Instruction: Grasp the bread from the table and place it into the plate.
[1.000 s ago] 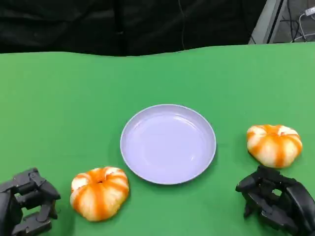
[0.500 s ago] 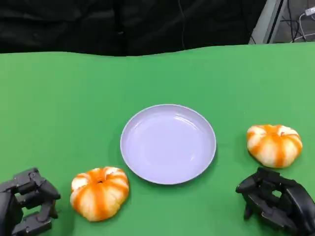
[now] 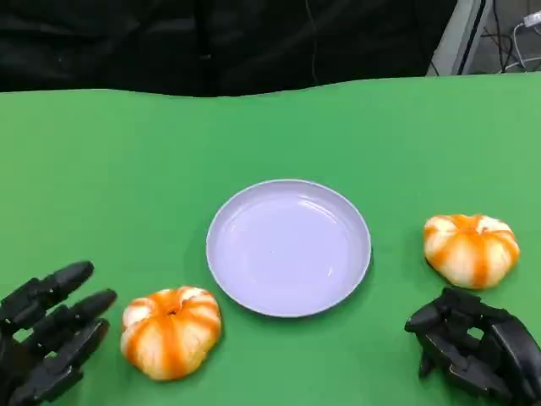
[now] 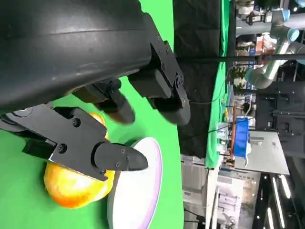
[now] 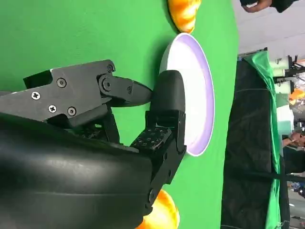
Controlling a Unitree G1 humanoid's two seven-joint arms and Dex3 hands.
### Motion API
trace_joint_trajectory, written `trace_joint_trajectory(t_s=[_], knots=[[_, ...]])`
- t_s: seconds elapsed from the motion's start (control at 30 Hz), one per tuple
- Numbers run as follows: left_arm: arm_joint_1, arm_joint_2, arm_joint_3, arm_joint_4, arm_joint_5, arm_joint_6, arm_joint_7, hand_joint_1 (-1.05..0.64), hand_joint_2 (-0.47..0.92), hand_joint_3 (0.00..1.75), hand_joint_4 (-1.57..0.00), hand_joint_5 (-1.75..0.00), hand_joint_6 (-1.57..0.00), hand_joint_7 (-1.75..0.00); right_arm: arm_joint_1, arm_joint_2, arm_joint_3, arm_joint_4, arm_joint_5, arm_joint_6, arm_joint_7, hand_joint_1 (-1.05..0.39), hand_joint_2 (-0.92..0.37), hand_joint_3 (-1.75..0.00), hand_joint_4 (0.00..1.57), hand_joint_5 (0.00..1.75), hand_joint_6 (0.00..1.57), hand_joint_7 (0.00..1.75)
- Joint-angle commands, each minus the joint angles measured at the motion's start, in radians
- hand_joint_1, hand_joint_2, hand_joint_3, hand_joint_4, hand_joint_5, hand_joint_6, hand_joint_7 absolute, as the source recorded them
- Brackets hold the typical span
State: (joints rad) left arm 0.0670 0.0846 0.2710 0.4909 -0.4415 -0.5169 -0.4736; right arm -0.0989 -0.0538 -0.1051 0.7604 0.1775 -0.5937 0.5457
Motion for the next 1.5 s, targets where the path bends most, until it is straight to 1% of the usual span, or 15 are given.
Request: trace_joint_trajectory(t_s=[0.03, 0.07, 0.17, 0.27, 0.33, 0.43, 0.63, 0.73, 0.83, 0.87, 0.97, 1.07, 1.23, 1.37, 1.5], knots=[[0.007, 0.016, 0.016, -0.010, -0.019, 0.008, -0.051, -0.51, 0.92, 0.12, -0.62, 0.00, -0.61, 0.00, -0.001, -0.018, -0.007, -0.002, 0.005, -0.010, -0.007, -0.23, -0.92, -0.47, 0.62, 1.75, 0.75, 1.07], [0.006, 0.017, 0.019, -0.009, -0.019, 0.007, -0.059, -0.56, 0.92, 0.15, -0.61, 0.00, -0.59, 0.00, -0.001, -0.018, -0.007, -0.001, 0.003, -0.011, -0.008, -0.23, -0.92, -0.47, 0.61, 1.75, 0.75, 1.07], [0.005, 0.014, 0.025, -0.007, -0.016, 0.007, -0.067, -0.59, 0.92, 0.16, -0.61, 0.00, -0.57, 0.00, -0.001, -0.019, -0.006, -0.001, 0.003, -0.011, -0.009, -0.22, -0.92, -0.48, 0.61, 1.75, 0.75, 1.07], [0.012, 0.026, 0.018, -0.002, 0.037, -0.042, -0.064, -0.67, 0.92, 0.24, -0.55, 0.00, -0.54, 0.00, 0.004, -0.017, -0.005, -0.009, 0.005, -0.005, -0.009, -0.23, -0.92, -0.47, 0.62, 1.75, 0.75, 1.08], [0.013, 0.029, 0.016, -0.001, 0.058, -0.058, -0.061, -0.70, 0.92, 0.25, -0.53, 0.00, -0.52, 0.00, 0.005, -0.017, -0.005, -0.011, 0.006, -0.004, -0.008, -0.23, -0.92, -0.47, 0.62, 1.75, 0.75, 1.08], [0.018, 0.054, -0.001, -0.001, 0.174, -0.141, -0.023, -0.74, 0.92, 0.29, -0.51, 0.00, -0.50, 0.00, 0.009, -0.014, -0.003, -0.017, 0.003, -0.006, -0.014, -0.22, -0.92, -0.48, 0.62, 1.75, 0.75, 1.08], [0.018, 0.070, -0.022, -0.022, 0.222, -0.160, -0.010, -0.79, 0.92, 0.27, -0.49, 0.00, -0.49, 0.00, 0.014, -0.012, 0.000, -0.025, 0.001, -0.003, -0.020, -0.23, -0.92, -0.47, 0.62, 1.75, 0.74, 1.09], [0.026, 0.122, -0.056, -0.076, 0.387, -0.176, 0.057, -0.84, 0.92, 0.31, -0.50, -0.01, -0.47, 0.00, 0.018, -0.009, 0.001, -0.029, 0.005, -0.006, -0.018, -0.23, -0.92, -0.47, 0.62, 1.75, 0.74, 1.10], [0.034, 0.138, -0.076, -0.103, 0.432, -0.166, 0.088, -0.85, 0.92, 0.33, -0.49, 0.00, -0.45, 0.00, 0.018, -0.009, 0.001, -0.028, 0.006, -0.008, -0.016, -0.24, -0.92, -0.47, 0.62, 1.75, 0.74, 1.10], [0.037, 0.150, -0.090, -0.126, 0.460, -0.150, 0.095, -0.85, 0.92, 0.34, -0.48, 0.00, -0.45, 0.00, 0.020, -0.008, 0.002, -0.030, 0.004, -0.009, -0.019, -0.24, -0.92, -0.47, 0.62, 1.75, 0.74, 1.10], [0.039, 0.183, -0.130, -0.184, 0.537, -0.096, 0.110, -0.87, 0.92, 0.35, -0.42, 0.00, -0.41, 0.00, 0.025, -0.006, 0.005, -0.038, -0.001, -0.005, -0.027, -0.24, -0.92, -0.47, 0.61, 1.75, 0.74, 1.10], [0.037, 0.207, -0.163, -0.226, 0.595, -0.049, 0.126, -0.91, 0.92, 0.35, -0.42, -0.01, -0.38, 0.00, 0.029, -0.007, 0.009, -0.048, -0.003, 0.002, -0.033, -0.25, -0.92, -0.47, 0.62, 1.75, 0.74, 1.10], [0.026, 0.236, -0.226, -0.305, 0.690, 0.080, 0.136, -0.97, 0.92, 0.36, -0.41, 0.00, -0.38, 0.00, 0.029, -0.006, 0.013, -0.048, -0.001, -0.002, -0.037, -0.24, -0.92, -0.47, 0.61, 1.75, 0.74, 1.10], [0.008, 0.256, -0.265, -0.321, 0.700, 0.137, 0.120, -0.99, 0.92, 0.37, -0.39, 0.00, -0.36, 0.00, 0.030, -0.006, 0.015, -0.049, -0.003, -0.005, -0.041, -0.24, -0.92, -0.47, 0.61, 1.75, 0.74, 1.10], [-0.026, 0.296, -0.322, -0.331, 0.752, 0.204, 0.100, -1.01, 0.92, 0.43, -0.36, 0.00, -0.31, 0.00, 0.031, -0.007, 0.020, -0.050, -0.007, -0.006, -0.045, -0.25, -0.92, -0.47, 0.62, 1.75, 0.74, 1.10]])
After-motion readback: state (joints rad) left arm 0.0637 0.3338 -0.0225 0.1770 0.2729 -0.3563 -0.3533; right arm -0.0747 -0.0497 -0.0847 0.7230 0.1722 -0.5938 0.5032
